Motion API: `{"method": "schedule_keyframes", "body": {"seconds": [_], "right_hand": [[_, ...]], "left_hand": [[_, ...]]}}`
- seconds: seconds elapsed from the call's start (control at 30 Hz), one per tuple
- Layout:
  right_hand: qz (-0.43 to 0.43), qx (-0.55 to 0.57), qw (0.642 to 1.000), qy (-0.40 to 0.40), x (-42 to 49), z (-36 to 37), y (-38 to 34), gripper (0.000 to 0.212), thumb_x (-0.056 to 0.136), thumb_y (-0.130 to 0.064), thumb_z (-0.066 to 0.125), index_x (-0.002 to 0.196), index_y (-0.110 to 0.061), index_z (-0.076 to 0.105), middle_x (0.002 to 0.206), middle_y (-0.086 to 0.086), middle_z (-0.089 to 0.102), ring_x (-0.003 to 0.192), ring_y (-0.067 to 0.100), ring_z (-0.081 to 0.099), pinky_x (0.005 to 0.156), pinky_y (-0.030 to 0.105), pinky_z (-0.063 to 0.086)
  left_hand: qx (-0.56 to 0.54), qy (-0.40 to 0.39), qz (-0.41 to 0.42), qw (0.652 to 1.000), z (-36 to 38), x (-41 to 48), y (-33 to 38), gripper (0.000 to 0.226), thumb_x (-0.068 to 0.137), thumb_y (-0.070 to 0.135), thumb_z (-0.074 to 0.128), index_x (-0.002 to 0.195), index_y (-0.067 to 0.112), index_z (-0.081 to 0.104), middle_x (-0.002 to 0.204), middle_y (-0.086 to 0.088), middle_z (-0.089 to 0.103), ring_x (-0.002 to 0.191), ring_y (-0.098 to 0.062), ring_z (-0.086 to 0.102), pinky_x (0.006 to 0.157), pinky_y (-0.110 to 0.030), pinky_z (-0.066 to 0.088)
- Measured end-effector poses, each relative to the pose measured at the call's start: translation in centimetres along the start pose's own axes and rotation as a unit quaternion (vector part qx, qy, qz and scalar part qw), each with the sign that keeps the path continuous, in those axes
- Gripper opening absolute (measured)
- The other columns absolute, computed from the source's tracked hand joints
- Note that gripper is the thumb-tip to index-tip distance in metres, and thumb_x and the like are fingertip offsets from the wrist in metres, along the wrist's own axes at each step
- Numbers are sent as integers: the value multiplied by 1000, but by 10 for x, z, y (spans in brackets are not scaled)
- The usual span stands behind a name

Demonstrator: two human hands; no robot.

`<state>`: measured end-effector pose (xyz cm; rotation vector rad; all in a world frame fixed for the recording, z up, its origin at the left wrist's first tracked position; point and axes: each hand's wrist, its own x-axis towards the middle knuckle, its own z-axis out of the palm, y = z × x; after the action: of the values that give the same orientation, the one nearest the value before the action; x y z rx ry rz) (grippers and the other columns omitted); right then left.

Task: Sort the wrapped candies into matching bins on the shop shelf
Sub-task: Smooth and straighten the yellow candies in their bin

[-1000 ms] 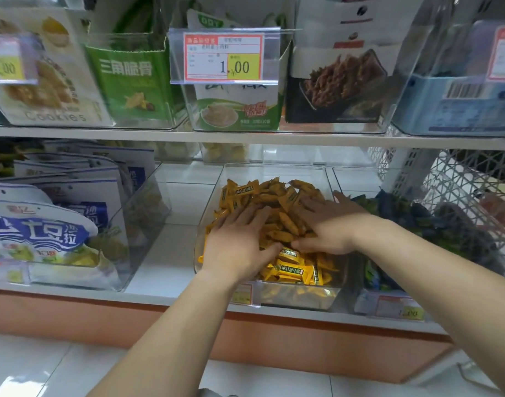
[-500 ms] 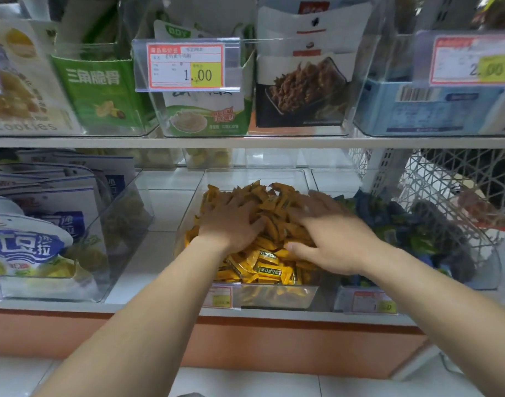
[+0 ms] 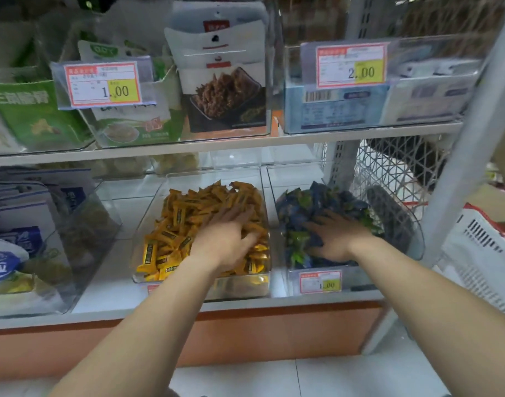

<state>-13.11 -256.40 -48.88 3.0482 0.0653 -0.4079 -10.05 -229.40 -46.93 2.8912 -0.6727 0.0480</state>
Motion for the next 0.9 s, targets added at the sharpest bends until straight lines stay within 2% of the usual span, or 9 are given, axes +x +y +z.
{"method": "schedule_keyframes", "body": {"seconds": [0.13, 0.2, 0.27, 0.4, 0.47, 0.6, 0.67, 0.77, 0.9], "right_hand": [[26, 10, 992, 122, -3, -10, 2, 64, 83, -70, 38, 139, -40, 47, 147, 3, 43, 134, 31, 39, 104, 46, 39], [82, 36, 985, 148, -6, -8, 8, 76, 84, -78, 34, 149, -38, 35, 159, 5, 28, 145, 33, 25, 112, 50, 27], [136, 85, 983, 93, -8, -3, 18, 91, 84, -84, 29, 159, -35, 10, 168, 4, 0, 153, 35, 5, 120, 50, 14], [101, 154, 983, -14, -13, 1, 12, 97, 84, -83, 35, 159, -35, -2, 168, -1, -9, 153, 35, 12, 118, 47, 21], [63, 178, 982, -8, -13, -3, 4, 91, 83, -81, 42, 158, -39, 13, 168, -6, 0, 151, 30, 21, 115, 45, 28], [33, 168, 980, 99, -11, -21, 6, 57, 88, -66, 48, 134, -34, 57, 147, -1, 49, 126, 25, 52, 98, 41, 48], [55, 157, 974, 157, -3, -25, 13, 60, 91, -60, 50, 145, -34, 45, 156, 2, 37, 139, 29, 38, 107, 48, 42], [73, 188, 974, 100, 12, -25, 22, 85, 94, -63, 49, 160, -31, 7, 168, -3, -6, 154, 29, 7, 121, 51, 22], [40, 161, 986, 18, 27, -14, 13, 91, 92, -72, 43, 161, -28, 5, 168, -6, -5, 154, 29, 7, 121, 46, 18]], "left_hand": [[-12, 50, 6, 999, 1, -8, 5, 62, 96, 63, 35, 153, 39, 28, 162, 5, 27, 151, -22, 16, 120, -47, 21], [-35, 60, 9, 998, 0, -11, 8, 61, 95, 64, 33, 150, 40, 33, 160, 5, 30, 149, -23, 21, 119, -49, 24], [-67, 61, 6, 996, -1, -13, 10, 57, 96, 63, 31, 147, 41, 41, 158, 4, 35, 147, -24, 27, 117, -50, 27], [-85, 81, -2, 993, 1, -15, 11, 45, 100, 57, 35, 135, 39, 57, 148, 5, 50, 139, -22, 41, 110, -44, 38], [-101, 102, -11, 990, 2, -14, 12, 42, 98, 58, 40, 126, 39, 65, 141, 6, 58, 132, -22, 50, 102, -39, 46], [-104, 126, -3, 987, 6, -8, 11, 33, 96, 53, 51, 119, 38, 70, 133, 2, 63, 126, -23, 55, 94, -36, 50], [-108, 131, -3, 986, 8, -5, 12, 33, 95, 50, 54, 120, 36, 69, 137, 1, 60, 129, -24, 53, 97, -36, 49], [-94, 126, -6, 988, 13, -1, 14, 40, 97, 50, 50, 132, 34, 61, 145, 0, 54, 137, -26, 43, 109, -41, 40], [-80, 82, -23, 993, 16, 2, 14, 53, 98, 56, 40, 147, 36, 43, 156, 1, 39, 146, -23, 27, 118, -49, 26]]}}
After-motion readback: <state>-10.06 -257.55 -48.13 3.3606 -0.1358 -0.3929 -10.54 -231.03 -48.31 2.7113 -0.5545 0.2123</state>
